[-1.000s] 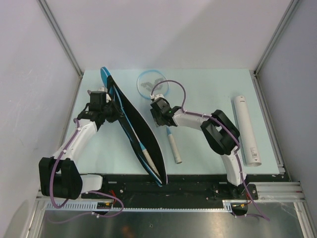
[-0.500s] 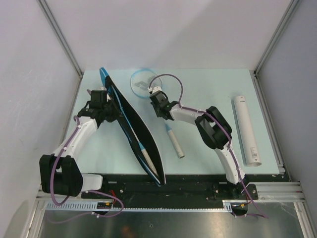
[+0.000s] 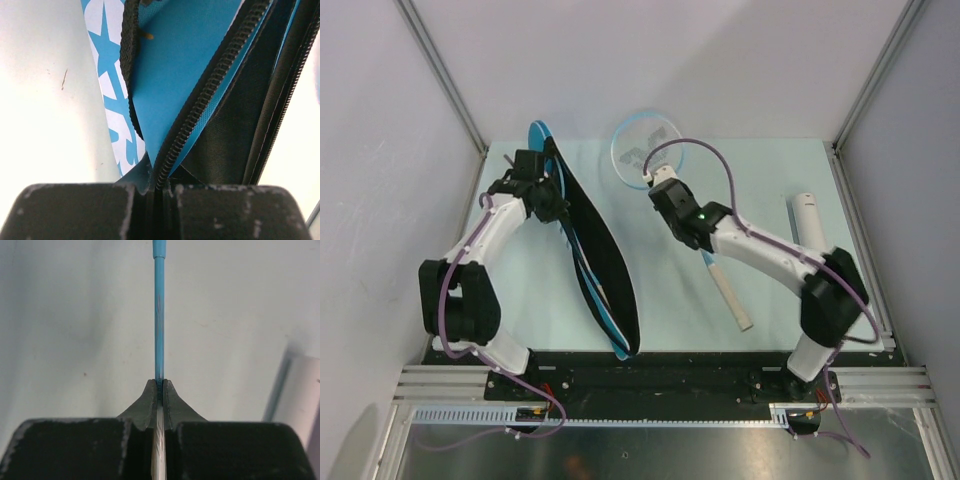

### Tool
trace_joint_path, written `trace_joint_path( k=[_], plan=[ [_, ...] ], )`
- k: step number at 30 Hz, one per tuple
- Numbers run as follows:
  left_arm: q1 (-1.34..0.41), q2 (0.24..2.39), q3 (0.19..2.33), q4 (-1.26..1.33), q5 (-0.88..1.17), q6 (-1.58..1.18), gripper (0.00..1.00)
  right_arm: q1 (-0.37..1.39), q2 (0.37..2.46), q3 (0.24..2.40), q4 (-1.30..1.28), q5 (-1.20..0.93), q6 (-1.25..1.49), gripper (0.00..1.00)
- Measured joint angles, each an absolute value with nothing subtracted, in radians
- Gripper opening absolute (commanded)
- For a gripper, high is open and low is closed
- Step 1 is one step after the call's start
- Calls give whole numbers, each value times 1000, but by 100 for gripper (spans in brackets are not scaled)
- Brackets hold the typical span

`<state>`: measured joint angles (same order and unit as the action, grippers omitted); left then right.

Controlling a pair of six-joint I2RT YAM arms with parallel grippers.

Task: Pack up the badminton gear

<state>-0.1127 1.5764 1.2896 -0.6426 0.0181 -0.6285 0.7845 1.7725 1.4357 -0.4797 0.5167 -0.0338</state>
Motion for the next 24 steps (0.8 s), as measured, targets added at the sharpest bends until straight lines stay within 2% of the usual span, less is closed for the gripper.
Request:
trace_joint_path(
  k=[3,8,11,24],
  plan=[
    [-113,1615,1329,-651,16,-629,0,844,1627,1387,-531,602,-24,0],
    [-122,1678,1387,-656,13,-632,0,1000,1525,1368,-601,747,-23,0],
    [-129,1695,1398,-656,14,-640,0,1092,1518,1365,-644,794,-22,0],
    [-135,1696,1401,-656,10,-645,0,1285,1562,1292,-761,926,43,0]
  ],
)
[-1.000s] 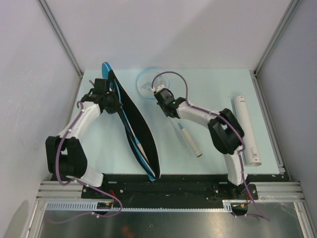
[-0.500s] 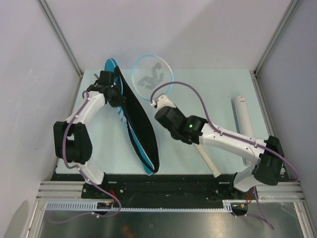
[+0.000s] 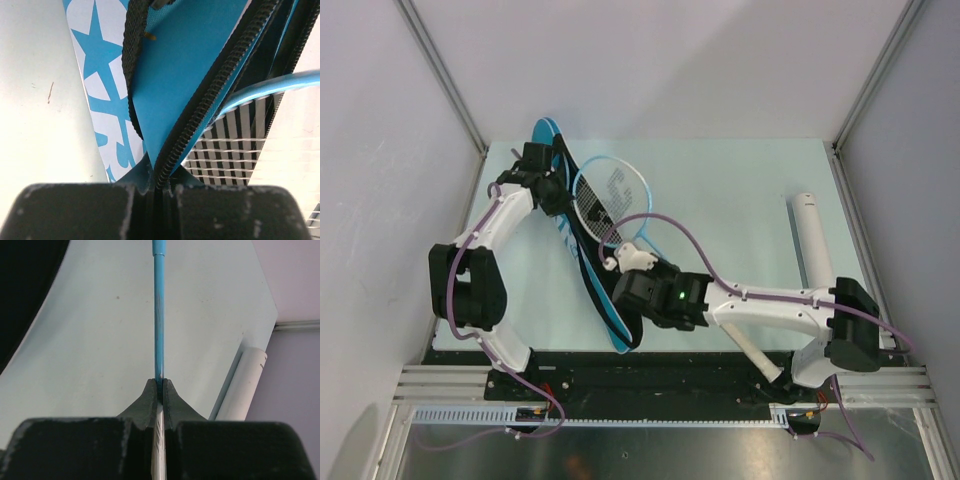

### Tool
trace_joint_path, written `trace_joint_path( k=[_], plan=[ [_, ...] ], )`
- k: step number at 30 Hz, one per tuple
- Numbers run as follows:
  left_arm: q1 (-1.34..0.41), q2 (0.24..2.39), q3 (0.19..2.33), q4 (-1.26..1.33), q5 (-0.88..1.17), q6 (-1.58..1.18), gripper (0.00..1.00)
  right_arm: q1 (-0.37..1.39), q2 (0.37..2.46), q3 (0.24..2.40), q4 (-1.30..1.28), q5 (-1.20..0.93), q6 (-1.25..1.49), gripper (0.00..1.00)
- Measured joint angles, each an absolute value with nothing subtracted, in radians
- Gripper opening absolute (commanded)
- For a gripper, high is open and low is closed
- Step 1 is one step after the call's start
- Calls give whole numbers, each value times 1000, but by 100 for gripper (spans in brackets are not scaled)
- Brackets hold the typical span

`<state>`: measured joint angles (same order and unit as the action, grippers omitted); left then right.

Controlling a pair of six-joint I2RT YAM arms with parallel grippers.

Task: Pack up the badminton gear

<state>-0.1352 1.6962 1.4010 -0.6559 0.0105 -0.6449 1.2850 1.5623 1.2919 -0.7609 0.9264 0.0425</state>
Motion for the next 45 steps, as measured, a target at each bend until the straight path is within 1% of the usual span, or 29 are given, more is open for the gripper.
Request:
trace_joint_path(
  k=[4,8,14,20,26,33,38,45],
  plan=[
    [-136,1695,1401,-657,12,-645,0,1346,1568,1271,-767,942,44,0],
    [-136,1692,1401,-659,34,-635,0,1353,1589,1270,-734,957,14,0],
    [-155,1668,1401,-668,72,-617,0,1348,1636,1268,-595,957,-67,0],
    [-170,1587,1376,-646,139,-619,0,1307,1679,1269,-424,939,-145,0],
    [-196,1505,1274,-538,213,-629,0,1209,1761,1340,-294,815,-163,0],
    [-249,1490,1143,-410,308,-628,0,1142,1880,1501,-247,717,-167,0],
    [-271,1488,1084,-344,353,-638,0,1110,1906,1538,-205,732,-144,0],
    [-277,1453,1025,-202,350,-674,0,1115,1948,1547,-183,843,-31,0]
  ],
)
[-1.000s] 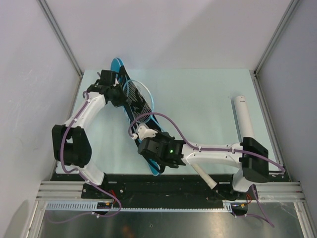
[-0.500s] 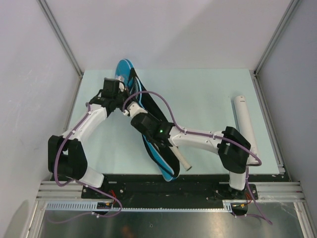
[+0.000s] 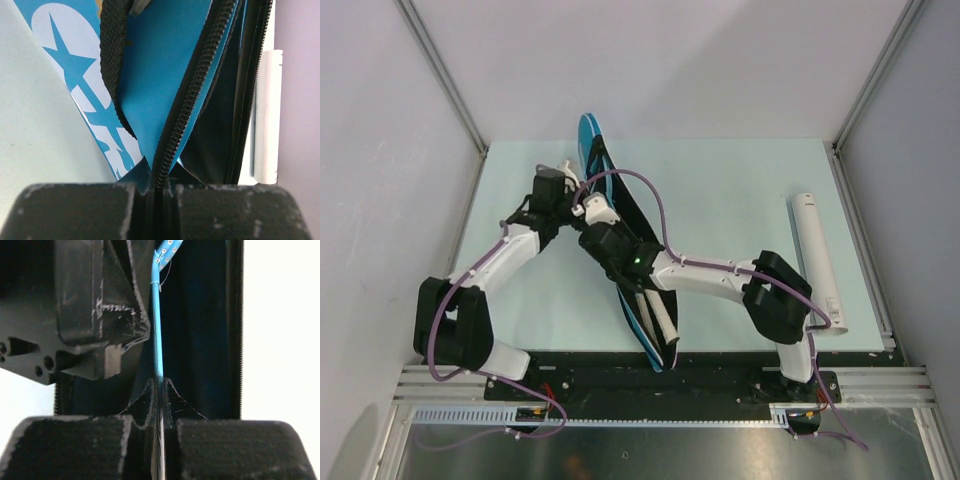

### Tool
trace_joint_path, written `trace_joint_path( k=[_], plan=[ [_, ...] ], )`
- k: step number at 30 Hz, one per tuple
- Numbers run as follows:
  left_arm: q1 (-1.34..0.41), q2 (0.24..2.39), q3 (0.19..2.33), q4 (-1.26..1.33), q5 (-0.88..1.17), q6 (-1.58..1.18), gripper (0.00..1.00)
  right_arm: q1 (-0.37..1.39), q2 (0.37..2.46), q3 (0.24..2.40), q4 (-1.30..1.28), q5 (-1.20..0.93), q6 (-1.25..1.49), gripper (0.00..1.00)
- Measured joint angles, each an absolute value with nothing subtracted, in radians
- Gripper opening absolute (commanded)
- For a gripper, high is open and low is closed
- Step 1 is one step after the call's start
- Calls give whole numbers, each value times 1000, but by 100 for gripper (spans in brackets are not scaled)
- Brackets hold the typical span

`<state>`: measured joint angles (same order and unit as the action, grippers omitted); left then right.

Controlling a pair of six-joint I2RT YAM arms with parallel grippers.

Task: Pack up the badminton gear

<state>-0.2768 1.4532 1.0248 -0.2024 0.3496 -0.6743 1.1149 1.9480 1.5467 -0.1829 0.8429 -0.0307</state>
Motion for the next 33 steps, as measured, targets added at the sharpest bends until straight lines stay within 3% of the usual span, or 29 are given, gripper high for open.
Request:
trace_joint_path(
  k=[6,8,9,14,25,28,33],
  plan=[
    [-277,1423,973,-147,345,-681,0,1130,1998,1499,-109,863,114,2],
    [-276,1420,951,-134,336,-680,0,1129,2019,1493,-96,848,141,12],
    [-274,1420,941,-131,331,-680,0,1129,2027,1489,-92,836,149,24],
    [-263,1415,894,-141,329,-675,0,1114,2033,1470,-114,688,165,59],
    [-246,1374,869,-156,400,-671,0,1076,1775,1387,-330,308,207,73],
    [-245,1374,869,-152,410,-671,0,1076,1680,1358,-356,239,212,99],
    [-245,1374,869,-152,437,-677,0,997,1489,1303,-353,127,200,100]
  ],
)
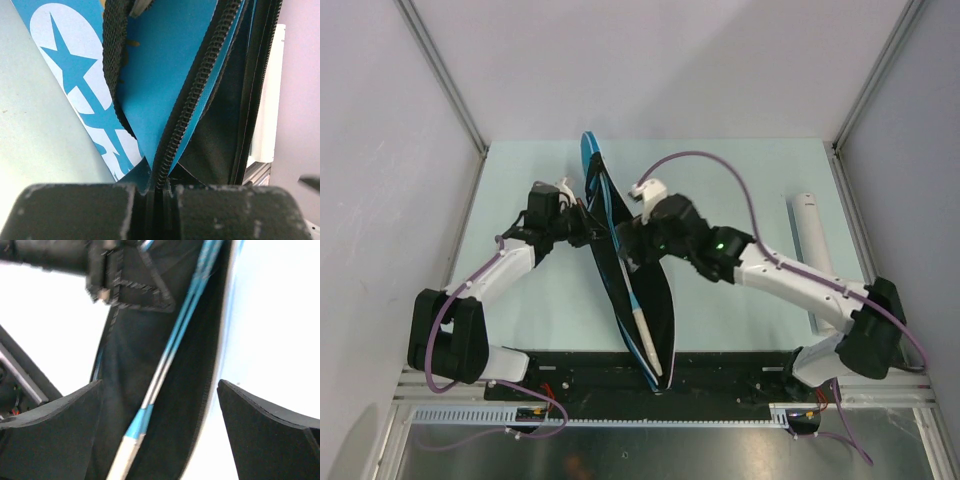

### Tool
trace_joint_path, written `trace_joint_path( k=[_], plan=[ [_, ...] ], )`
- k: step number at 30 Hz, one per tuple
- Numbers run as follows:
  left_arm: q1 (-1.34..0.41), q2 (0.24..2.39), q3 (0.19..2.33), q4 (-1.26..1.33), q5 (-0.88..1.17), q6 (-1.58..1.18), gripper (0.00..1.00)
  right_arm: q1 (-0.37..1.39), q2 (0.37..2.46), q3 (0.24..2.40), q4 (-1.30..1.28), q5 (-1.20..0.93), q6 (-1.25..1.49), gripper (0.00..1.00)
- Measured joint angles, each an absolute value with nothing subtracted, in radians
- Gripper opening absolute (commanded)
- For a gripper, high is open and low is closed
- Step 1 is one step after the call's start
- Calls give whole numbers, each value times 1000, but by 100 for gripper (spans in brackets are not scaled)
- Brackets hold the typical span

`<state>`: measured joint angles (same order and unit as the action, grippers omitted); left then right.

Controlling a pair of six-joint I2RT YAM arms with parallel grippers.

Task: Pack up the badminton gear

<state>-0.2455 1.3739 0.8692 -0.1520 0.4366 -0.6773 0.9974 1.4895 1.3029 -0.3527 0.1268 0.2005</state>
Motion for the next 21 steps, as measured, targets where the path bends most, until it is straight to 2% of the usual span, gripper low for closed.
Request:
trace_joint_path(
  k=[5,8,15,21],
  plan=[
    [-245,1372,869,-155,451,-682,0,772,1431,1170,-206,-72,199,100],
    [-245,1363,869,-166,452,-693,0,706,1467,1105,-157,-184,204,100],
    [-253,1360,869,-181,435,-760,0,790,1551,1029,5,-410,271,100],
    [-296,1357,924,-288,309,-829,0,889,1551,1028,116,-374,358,100]
  ],
)
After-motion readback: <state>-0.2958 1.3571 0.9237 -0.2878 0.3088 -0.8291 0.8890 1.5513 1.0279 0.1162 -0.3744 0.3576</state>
